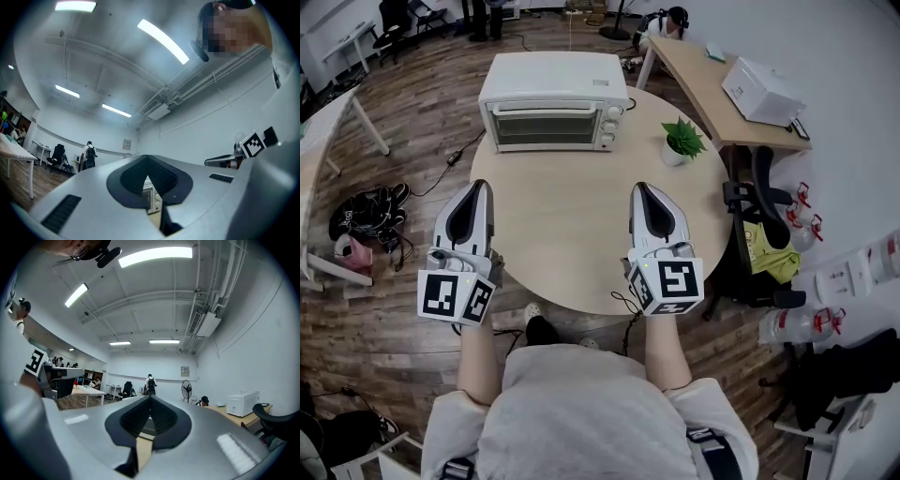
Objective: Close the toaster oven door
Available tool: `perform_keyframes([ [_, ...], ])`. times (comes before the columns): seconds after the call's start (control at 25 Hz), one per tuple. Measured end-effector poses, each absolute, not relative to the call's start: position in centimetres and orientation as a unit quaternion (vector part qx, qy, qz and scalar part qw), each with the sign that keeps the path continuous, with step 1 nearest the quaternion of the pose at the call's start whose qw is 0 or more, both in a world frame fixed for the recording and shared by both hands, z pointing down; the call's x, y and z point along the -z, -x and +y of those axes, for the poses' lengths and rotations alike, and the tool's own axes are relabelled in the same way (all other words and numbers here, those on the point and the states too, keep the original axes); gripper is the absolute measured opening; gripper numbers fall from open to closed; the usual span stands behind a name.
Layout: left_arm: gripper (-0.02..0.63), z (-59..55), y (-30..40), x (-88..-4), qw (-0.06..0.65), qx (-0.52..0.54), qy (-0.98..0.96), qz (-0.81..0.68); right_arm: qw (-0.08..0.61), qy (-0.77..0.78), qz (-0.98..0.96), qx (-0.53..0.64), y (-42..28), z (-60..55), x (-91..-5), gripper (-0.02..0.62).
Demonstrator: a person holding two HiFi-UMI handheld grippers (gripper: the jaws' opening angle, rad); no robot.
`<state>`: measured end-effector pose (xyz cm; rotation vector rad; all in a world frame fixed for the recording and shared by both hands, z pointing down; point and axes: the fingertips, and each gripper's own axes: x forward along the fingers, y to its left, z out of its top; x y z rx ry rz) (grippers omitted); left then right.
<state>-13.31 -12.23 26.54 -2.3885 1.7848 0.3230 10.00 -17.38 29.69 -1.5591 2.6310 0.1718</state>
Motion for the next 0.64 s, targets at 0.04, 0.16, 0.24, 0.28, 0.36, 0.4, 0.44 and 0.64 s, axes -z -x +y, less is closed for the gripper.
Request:
perform_keyframes([
  [0.04,0.006,-12.13,13.19,-26.53,0.072,-0.107,0.794,0.594,0.040,0.508,0.859,-0.056,-10.09,-17.30,-29.68,0.011],
  [0.16,0.006,-11.91,12.88,-26.42,0.073,-0.107,0.794,0.594,0.041,0.508,0.859,-0.056,-10.31,-17.18,-29.57,0.011],
  [0.24,0.006,-11.80,12.77,-26.36,0.074,-0.107,0.794,0.594,0.041,0.507,0.859,-0.056,-10.37,-17.13,-29.54,0.011],
  [0.28,0.006,-11.74,12.73,-26.35,0.074,-0.107,0.794,0.593,0.041,0.507,0.859,-0.056,-10.38,-17.09,-29.53,0.011],
  [0.36,0.006,-11.64,12.68,-26.30,0.075,-0.107,0.794,0.594,0.041,0.506,0.859,-0.057,-10.38,-17.00,-29.49,0.011],
  [0.4,0.006,-11.61,12.67,-26.27,0.076,-0.107,0.794,0.594,0.041,0.506,0.860,-0.058,-10.39,-16.97,-29.47,0.011],
  [0.44,0.006,-11.58,12.67,-26.25,0.076,-0.107,0.794,0.594,0.042,0.506,0.860,-0.057,-10.39,-16.96,-29.45,0.011],
  [0.64,0.006,-11.52,12.78,-26.34,0.076,-0.107,0.793,0.595,0.044,0.506,0.859,-0.058,-10.26,-16.92,-29.44,0.011],
])
